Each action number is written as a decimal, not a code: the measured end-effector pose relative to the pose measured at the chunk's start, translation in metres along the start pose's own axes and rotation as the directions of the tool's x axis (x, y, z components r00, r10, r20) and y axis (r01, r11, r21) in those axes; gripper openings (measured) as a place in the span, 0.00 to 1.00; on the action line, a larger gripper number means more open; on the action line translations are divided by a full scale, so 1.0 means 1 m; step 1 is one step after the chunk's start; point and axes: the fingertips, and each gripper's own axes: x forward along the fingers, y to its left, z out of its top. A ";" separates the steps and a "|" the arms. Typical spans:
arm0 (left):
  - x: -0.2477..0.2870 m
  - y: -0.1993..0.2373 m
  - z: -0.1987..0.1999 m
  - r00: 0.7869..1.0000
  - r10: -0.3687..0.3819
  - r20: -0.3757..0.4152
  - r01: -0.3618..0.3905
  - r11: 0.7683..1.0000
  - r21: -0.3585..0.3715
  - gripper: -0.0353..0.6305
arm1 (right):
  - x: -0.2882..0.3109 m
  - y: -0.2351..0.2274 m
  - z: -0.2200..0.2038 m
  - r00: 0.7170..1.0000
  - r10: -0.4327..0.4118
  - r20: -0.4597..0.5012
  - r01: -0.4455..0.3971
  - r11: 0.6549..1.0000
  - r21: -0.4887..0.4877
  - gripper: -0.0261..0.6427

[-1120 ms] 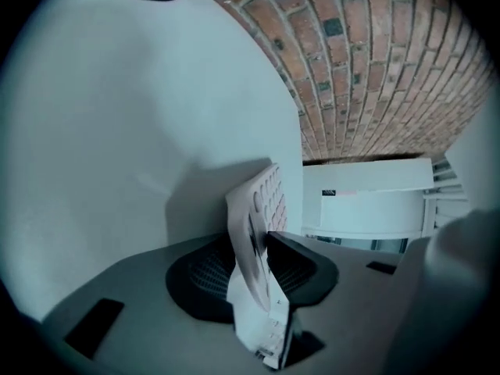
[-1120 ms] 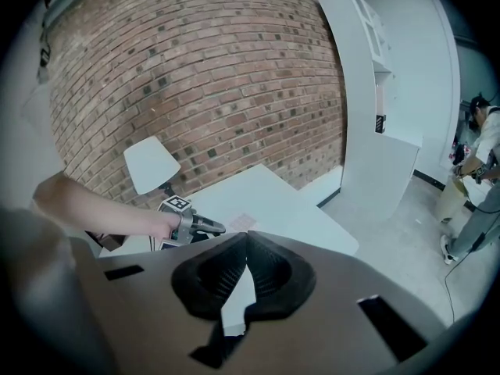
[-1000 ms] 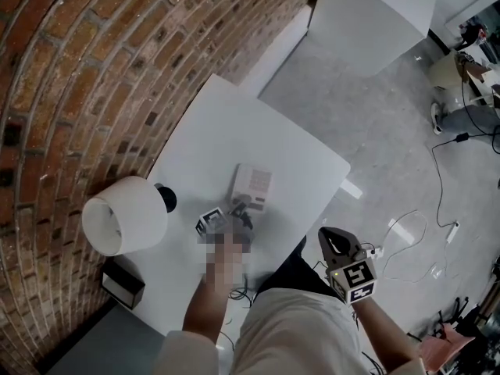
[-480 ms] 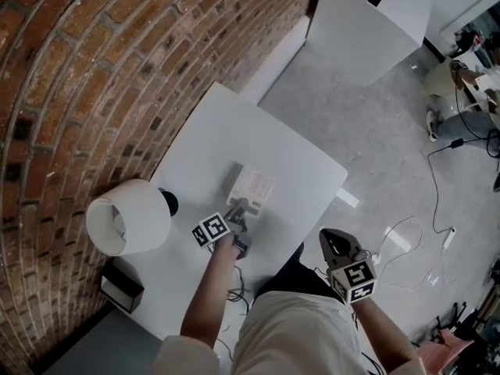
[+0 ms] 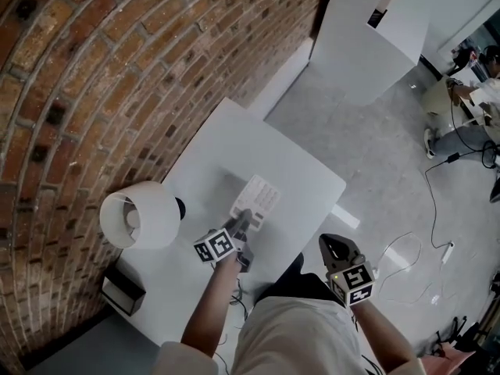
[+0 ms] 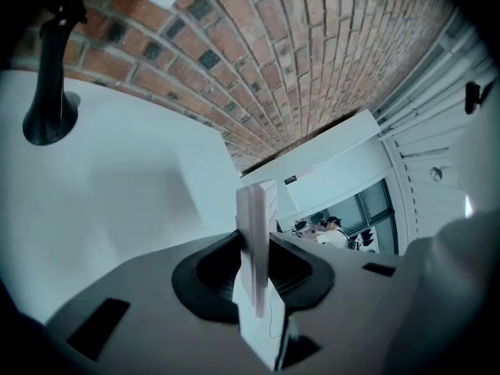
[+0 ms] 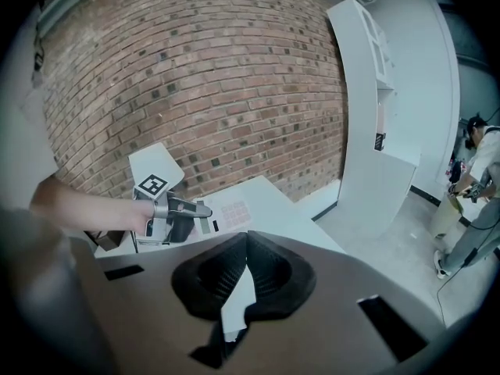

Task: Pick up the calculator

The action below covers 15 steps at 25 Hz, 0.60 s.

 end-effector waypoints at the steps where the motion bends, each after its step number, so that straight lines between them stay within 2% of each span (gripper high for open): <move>1: -0.005 -0.006 0.001 1.000 0.000 0.008 0.000 1.000 0.024 0.20 | -0.003 0.001 0.002 1.000 0.000 0.007 0.000 1.000 -0.004 0.06; 3: -0.017 -0.017 0.003 1.000 0.003 0.027 -0.004 0.998 0.063 0.20 | -0.010 0.003 0.006 1.000 -0.001 0.021 0.001 1.000 -0.010 0.06; 7: -0.042 -0.039 -0.002 0.997 0.004 0.078 -0.010 0.997 0.079 0.20 | -0.026 0.007 0.011 0.999 0.009 0.042 -0.008 1.000 -0.021 0.06; 10: -0.062 -0.050 -0.005 0.991 0.026 0.133 -0.041 0.993 0.108 0.20 | -0.038 0.009 0.016 0.997 0.021 0.072 -0.019 0.999 -0.027 0.06; 15: -0.104 -0.070 -0.026 0.978 0.050 0.202 -0.073 0.991 0.109 0.20 | -0.066 0.022 0.019 0.991 0.068 0.112 -0.063 0.997 -0.054 0.06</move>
